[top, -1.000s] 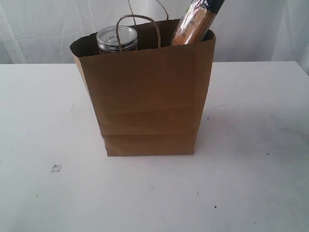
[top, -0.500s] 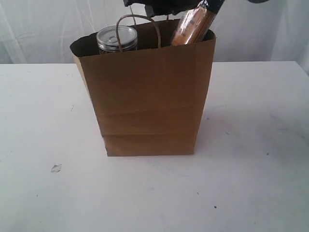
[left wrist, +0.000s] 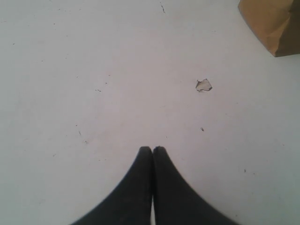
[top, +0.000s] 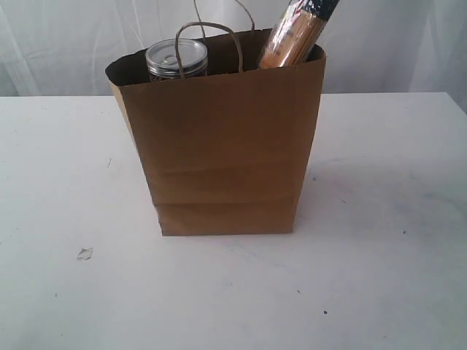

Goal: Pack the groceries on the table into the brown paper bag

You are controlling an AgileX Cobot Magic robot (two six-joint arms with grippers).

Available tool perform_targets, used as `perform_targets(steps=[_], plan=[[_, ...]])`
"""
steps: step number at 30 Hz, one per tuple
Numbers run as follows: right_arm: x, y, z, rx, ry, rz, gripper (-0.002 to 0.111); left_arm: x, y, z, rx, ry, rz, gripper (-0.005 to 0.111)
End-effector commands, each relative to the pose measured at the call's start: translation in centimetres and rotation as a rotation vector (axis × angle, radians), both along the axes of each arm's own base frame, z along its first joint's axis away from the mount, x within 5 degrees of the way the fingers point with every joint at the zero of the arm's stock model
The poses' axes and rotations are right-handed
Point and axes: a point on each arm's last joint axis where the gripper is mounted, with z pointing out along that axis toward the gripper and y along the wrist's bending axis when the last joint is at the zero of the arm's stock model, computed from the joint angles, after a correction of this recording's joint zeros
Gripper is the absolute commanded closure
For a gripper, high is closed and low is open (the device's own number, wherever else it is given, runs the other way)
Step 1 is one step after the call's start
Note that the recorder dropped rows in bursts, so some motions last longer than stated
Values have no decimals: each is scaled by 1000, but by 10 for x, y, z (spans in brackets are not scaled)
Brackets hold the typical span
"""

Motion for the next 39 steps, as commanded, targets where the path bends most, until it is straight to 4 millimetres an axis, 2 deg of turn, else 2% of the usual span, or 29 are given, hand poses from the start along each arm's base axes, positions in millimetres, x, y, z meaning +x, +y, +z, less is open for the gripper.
perform_targets(steps=[1, 3, 6, 9, 13, 16, 18, 20, 27, 31, 33, 39], plan=[[14, -51, -18, 141, -36, -62, 108, 0, 0, -3, -6, 12, 1, 107], [17, -77, -35, 236, -14, -121, 108, 0, 0, -3, -6, 12, 1, 107], [14, -104, -57, 368, 19, -189, 108, 0, 0, -3, -6, 12, 1, 107], [0, -110, -64, 367, 23, -165, 108, 0, 0, -3, -6, 12, 1, 107], [-29, -100, -57, 342, -126, -51, 108, 0, 0, -3, -6, 12, 1, 107], [-57, -85, -45, 309, -353, 112, 108, 0, 0, -3, -6, 12, 1, 107], [-81, -75, -40, 286, -495, 216, 108, 0, 0, -3, -6, 12, 1, 107], [-105, -68, -41, 274, -566, 262, 108, 0, 0, -3, -6, 12, 1, 107], [-184, -63, -56, 209, -529, 196, 108, 0, 0, -3, -6, 12, 1, 107], [-233, -55, -46, 188, -627, 212, 108, 0, 0, -3, -6, 12, 1, 107], [-256, -51, -41, 239, -705, 233, 108, 0, 0, -3, -6, 12, 1, 107], [-306, -52, -50, 328, -727, 195, 108, 0, 0, -3, -6, 12, 1, 107]])
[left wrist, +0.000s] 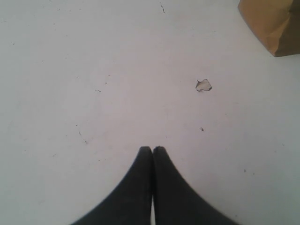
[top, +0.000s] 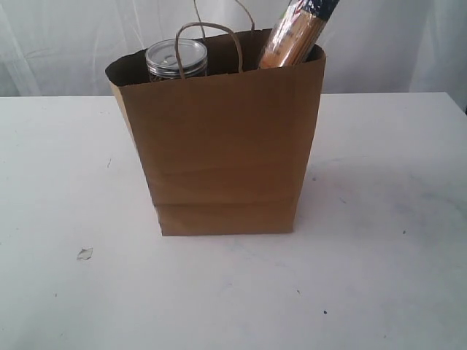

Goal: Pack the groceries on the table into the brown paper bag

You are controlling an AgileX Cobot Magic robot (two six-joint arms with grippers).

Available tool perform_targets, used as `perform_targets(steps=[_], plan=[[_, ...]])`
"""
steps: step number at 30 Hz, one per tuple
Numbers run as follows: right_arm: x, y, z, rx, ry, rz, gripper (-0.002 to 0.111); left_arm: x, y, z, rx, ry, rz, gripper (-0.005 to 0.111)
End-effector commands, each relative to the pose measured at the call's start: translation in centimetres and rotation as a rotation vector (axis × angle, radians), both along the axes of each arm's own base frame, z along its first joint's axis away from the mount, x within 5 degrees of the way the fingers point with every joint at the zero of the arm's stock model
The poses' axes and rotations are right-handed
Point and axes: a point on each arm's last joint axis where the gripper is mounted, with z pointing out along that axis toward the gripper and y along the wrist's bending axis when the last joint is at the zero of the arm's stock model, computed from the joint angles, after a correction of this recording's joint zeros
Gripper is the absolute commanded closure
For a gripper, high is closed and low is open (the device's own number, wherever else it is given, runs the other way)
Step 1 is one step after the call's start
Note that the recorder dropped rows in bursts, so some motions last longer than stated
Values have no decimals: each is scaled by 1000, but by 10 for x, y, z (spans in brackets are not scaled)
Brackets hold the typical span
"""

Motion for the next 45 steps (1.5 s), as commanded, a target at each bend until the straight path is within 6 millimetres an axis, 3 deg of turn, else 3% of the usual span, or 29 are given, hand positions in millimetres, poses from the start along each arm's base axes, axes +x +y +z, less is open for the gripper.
perform_targets(steps=[1, 8, 11, 14, 18, 21, 24, 28, 37, 41, 45], plan=[[-32, -2, -9, 55, 5, -10, 108, 0, 0, -3, -6, 12, 1, 107], [-78, 2, -9, -41, -153, -14, 108, 0, 0, -3, -6, 12, 1, 107], [-71, 3, -24, -67, -178, -7, 108, 0, 0, -3, -6, 12, 1, 107], [-45, 7, -58, 33, -134, 82, 108, 0, 0, -3, -6, 12, 1, 107], [-6, 12, -123, 71, -63, 167, 108, 0, 0, -3, -6, 12, 1, 107], [10, 14, -171, 113, 9, 198, 108, 0, 0, -3, -6, 12, 1, 107], [16, 16, -204, 145, 47, 225, 108, 0, 0, -3, -6, 12, 1, 107], [17, 12, -218, 154, 206, 175, 108, 0, 0, -3, -6, 12, 1, 107], [15, 16, -235, -4, 410, 202, 108, 0, 0, -3, -6, 12, 1, 107], [14, 14, -238, -133, 465, 173, 108, 0, 0, -3, -6, 12, 1, 107], [14, 14, -240, -133, 482, 174, 108, 0, 0, -3, -6, 12, 1, 107]])
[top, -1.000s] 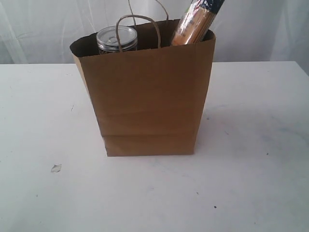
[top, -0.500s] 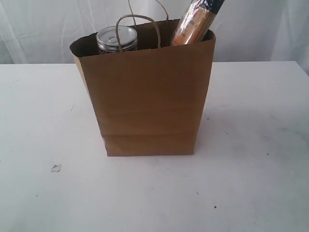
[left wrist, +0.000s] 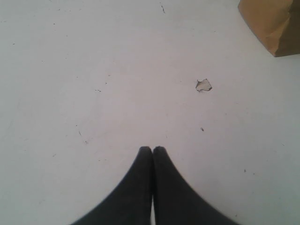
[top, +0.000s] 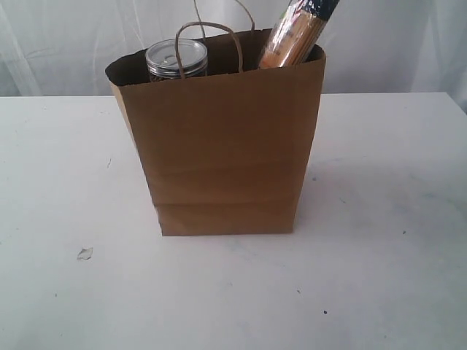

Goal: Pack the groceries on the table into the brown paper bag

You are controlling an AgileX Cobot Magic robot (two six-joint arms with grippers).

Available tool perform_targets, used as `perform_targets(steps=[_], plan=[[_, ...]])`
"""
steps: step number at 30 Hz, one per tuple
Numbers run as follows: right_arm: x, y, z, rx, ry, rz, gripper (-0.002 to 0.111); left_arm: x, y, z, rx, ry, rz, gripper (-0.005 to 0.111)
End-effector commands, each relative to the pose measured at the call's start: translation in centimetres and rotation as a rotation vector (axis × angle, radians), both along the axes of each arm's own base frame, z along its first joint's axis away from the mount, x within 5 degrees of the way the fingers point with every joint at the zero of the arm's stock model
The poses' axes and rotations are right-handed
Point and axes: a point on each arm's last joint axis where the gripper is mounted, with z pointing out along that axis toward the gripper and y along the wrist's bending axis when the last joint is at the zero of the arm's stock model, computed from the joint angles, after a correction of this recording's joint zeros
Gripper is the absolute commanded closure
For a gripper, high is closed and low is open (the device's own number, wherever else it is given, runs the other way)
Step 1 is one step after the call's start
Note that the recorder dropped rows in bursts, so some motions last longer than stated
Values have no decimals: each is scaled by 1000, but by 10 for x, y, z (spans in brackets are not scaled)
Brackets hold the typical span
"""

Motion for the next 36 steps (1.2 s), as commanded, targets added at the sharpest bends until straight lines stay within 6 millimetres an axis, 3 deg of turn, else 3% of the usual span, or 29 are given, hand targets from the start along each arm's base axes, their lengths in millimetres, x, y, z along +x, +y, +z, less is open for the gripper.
perform_targets(steps=[1, 36], plan=[[-1, -1, -2, -38, 6, -3, 108, 0, 0, -3, -6, 12, 1, 107], [-2, -1, -6, -48, 52, 5, 108, -1, 0, -4, -8, 23, 2, 107]])
